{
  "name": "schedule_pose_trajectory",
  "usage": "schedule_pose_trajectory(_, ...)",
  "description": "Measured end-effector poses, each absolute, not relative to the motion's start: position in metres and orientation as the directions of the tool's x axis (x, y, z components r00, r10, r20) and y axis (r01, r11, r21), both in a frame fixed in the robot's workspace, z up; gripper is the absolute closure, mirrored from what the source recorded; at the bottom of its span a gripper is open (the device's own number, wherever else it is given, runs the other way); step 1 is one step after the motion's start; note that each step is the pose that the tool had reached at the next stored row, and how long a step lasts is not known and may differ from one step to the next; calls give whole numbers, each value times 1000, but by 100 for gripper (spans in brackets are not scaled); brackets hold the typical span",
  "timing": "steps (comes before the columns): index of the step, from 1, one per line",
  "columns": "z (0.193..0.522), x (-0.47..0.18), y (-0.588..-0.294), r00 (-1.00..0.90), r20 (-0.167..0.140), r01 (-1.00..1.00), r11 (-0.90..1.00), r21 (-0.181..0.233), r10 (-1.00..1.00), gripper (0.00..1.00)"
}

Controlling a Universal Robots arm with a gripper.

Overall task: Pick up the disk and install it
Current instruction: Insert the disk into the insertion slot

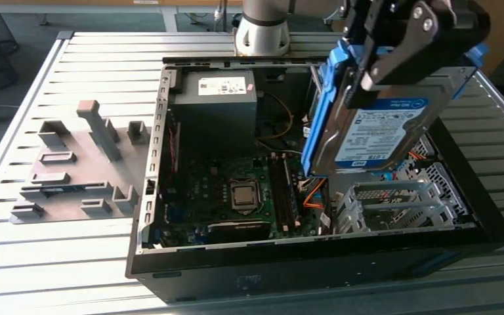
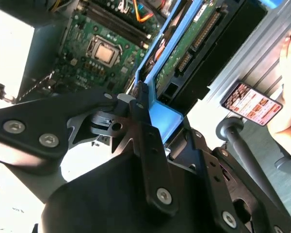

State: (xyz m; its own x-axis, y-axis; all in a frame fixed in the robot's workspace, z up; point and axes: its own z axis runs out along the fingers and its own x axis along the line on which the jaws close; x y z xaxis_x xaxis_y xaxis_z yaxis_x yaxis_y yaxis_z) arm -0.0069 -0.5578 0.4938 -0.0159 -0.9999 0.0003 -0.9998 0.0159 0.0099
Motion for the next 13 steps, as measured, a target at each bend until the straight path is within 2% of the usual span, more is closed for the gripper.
schedule_pose_trajectory(13,487,15,-559,-16,0,-1000,16,10,-1000,63)
